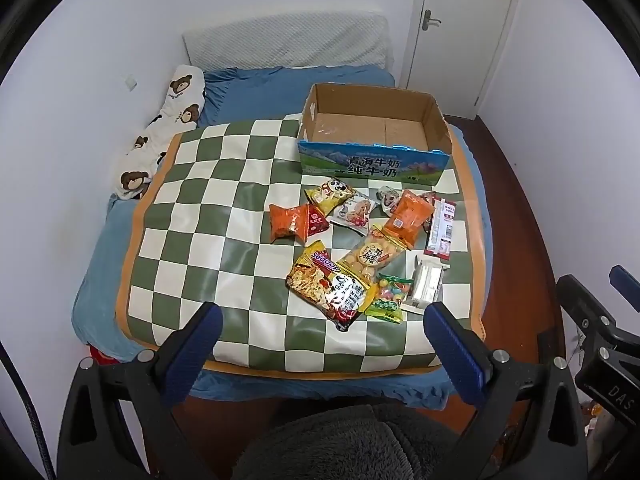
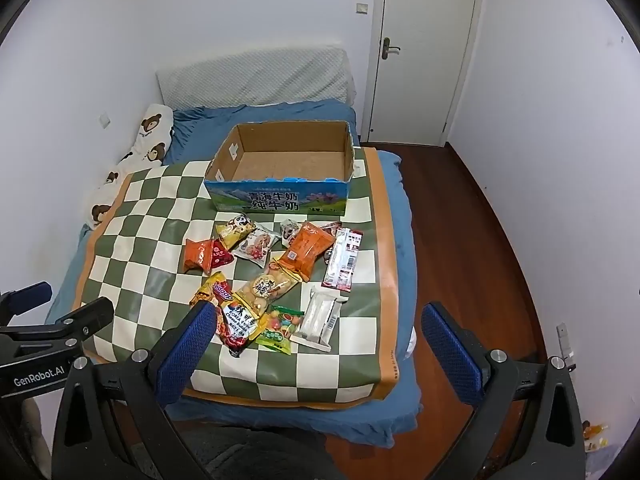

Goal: Organize snacks

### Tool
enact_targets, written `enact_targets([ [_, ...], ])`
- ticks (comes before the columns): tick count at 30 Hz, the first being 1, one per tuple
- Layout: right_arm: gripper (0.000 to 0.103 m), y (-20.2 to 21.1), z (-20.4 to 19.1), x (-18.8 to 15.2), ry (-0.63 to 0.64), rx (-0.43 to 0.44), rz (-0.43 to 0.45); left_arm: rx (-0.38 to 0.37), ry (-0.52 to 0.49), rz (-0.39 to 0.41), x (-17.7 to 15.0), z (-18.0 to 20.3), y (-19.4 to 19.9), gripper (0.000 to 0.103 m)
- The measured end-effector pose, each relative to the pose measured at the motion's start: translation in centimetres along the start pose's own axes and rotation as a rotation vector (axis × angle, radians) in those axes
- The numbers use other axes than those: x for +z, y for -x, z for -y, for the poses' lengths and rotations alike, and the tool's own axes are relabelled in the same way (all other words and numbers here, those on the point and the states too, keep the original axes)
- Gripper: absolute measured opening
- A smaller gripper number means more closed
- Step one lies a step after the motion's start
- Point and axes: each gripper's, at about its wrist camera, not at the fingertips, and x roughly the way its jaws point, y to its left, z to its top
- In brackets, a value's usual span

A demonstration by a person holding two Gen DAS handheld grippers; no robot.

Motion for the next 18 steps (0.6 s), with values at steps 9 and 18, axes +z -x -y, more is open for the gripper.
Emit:
enact_targets([
  [9,0.103,-0.02,0.01,0.12,-0.005,0.005,0.0,0.0,0.002,0.001,-0.14,0.08,-0.08,0.103],
  [18,0.103,-0.01,-0.09,-0.04,-0.001,0.0,-0.002,0.0,0.002,-0.002,-0.06,0.21,-0.25,0.103],
])
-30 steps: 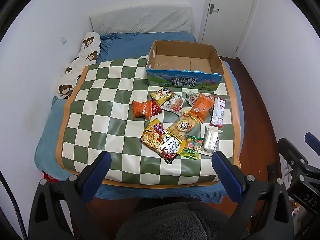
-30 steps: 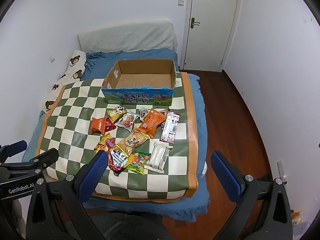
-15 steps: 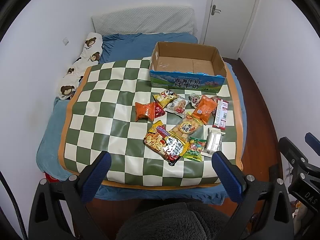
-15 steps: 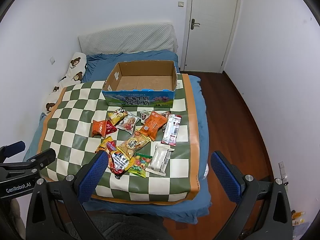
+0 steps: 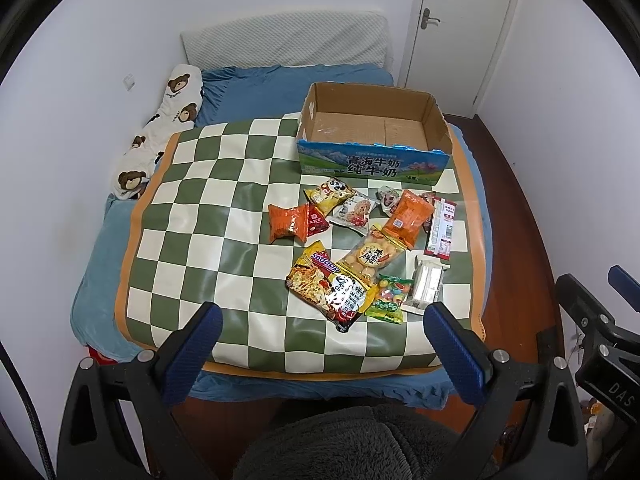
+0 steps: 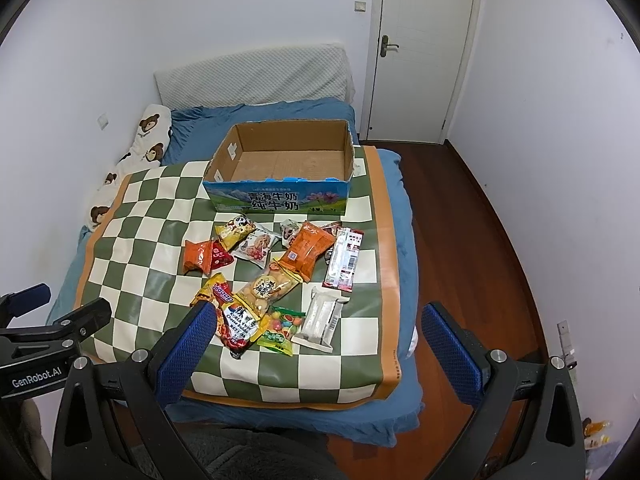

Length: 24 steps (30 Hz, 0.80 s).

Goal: Organize snacks

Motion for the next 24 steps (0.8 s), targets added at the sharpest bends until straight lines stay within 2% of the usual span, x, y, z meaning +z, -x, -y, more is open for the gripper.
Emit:
enact_targets([
  [24,0.103,-0.6,-0.9,-0.3,-0.003,-0.01,-0.017,-0.008,-0.002,-0.01,-0.3,0.8,-1.3,0.103],
])
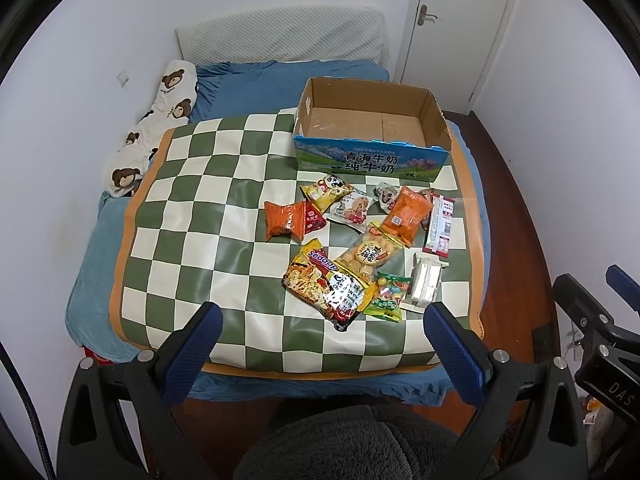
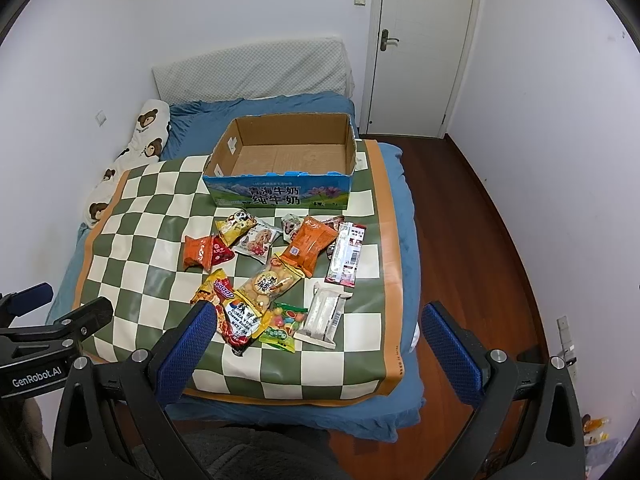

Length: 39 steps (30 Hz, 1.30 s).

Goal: Organize snacks

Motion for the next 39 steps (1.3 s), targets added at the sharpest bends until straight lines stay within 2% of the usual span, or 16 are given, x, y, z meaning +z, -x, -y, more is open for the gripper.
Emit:
enact_targets([
  [26,0.103,-0.3,-0.1,0.7,-0.002,0.001,-0.004,-0.012,-0.001,0.003,1.0,-0.2,-0.2,0.103],
  [31,0.103,-0.7,-0.3,0.8,-0.01,0.016,-0.023,-0.017,-0.001,-0.005,2.1,0.3,-0.9,0.103],
  [36,0.103,-2.7,0.1,1.7,-0.026,0.028,-0.054,-0.011,0.045,-0.003,2.5,-0.4,-2.5,0.103],
  [39,0.103,-4.9,0.7,1.9,-0.049,0.032,-0.078,-0.004,0.117,-0.015,2.8,-2.1,-5.2,0.103],
])
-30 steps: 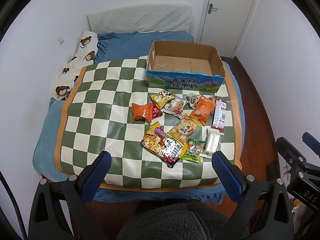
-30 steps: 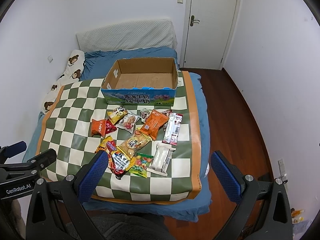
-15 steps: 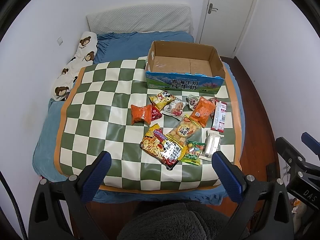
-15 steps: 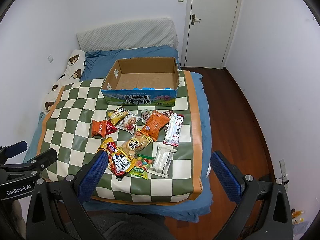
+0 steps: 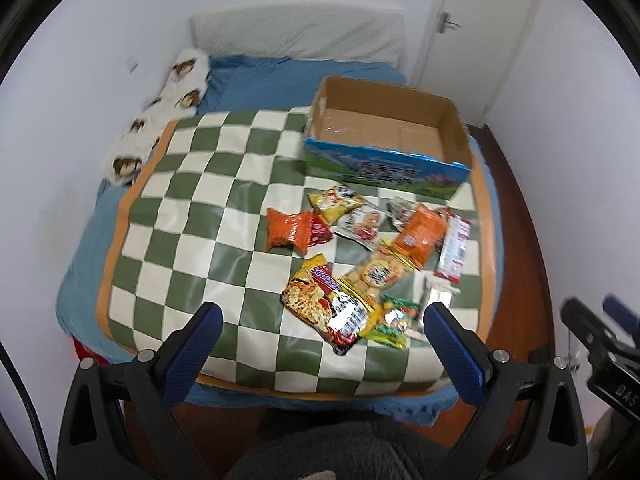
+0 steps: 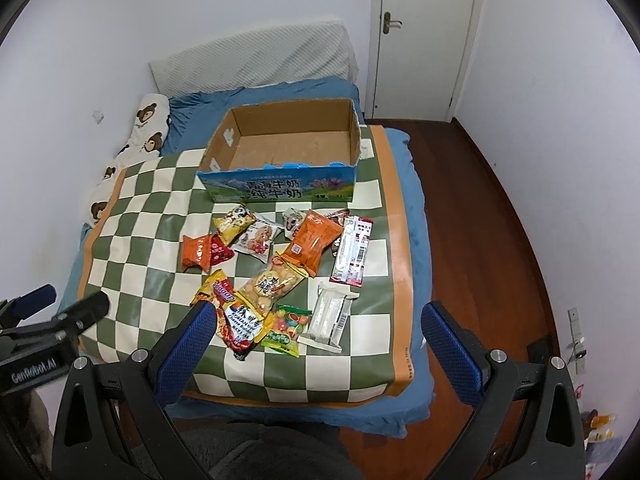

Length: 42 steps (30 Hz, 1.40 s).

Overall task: Organize snacks
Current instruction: 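Grasp the yellow noodle bag with left tool while right tool grasps white bread packet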

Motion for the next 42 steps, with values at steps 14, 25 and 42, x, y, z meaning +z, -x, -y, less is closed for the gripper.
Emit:
enact_targets([
  [14,0.103,-23.9,4.7,-0.9,-0.165,0.026,-0.329,-0.167,0.52,-0.553,-2.7,-4.5,-24.5,0.103],
  [25,0.092,-34.7,4.3,-4.7,-0.201,0.032,-0.458,-0.146,0.738,-0.643,-6.2,-4.0,-33.7,0.092],
  [42,0.061,-39.0,3.7,-8.0,-0.138,0.036,-0.505,0.07,-0.239,-0.446,-3.4,0.9,-29.4,0.09],
])
